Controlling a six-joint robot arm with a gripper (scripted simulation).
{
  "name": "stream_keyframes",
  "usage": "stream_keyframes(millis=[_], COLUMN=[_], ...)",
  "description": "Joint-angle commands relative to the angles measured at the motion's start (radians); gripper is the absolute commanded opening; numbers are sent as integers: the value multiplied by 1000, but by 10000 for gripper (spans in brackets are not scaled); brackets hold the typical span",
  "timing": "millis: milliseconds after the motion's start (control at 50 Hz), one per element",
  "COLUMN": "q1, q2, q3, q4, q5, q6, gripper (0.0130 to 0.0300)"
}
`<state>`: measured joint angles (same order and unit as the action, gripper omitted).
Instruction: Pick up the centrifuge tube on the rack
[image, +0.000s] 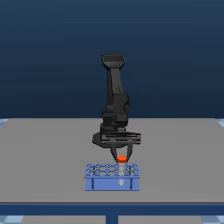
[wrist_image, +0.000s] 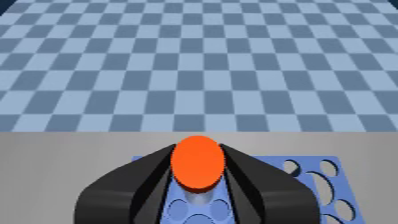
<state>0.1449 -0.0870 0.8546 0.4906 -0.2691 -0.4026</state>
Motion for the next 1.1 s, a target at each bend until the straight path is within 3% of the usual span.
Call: stream_keyframes(millis=[20,300,600,1100], q1=[0,0,0,0], q2=[0,-8,-35,-88], q3=[0,-4,-18,-51], q4=[0,22,110,413], q5=[0,11,46,109], q6=[0,-23,-114,-422], gripper=[130,130,130,130])
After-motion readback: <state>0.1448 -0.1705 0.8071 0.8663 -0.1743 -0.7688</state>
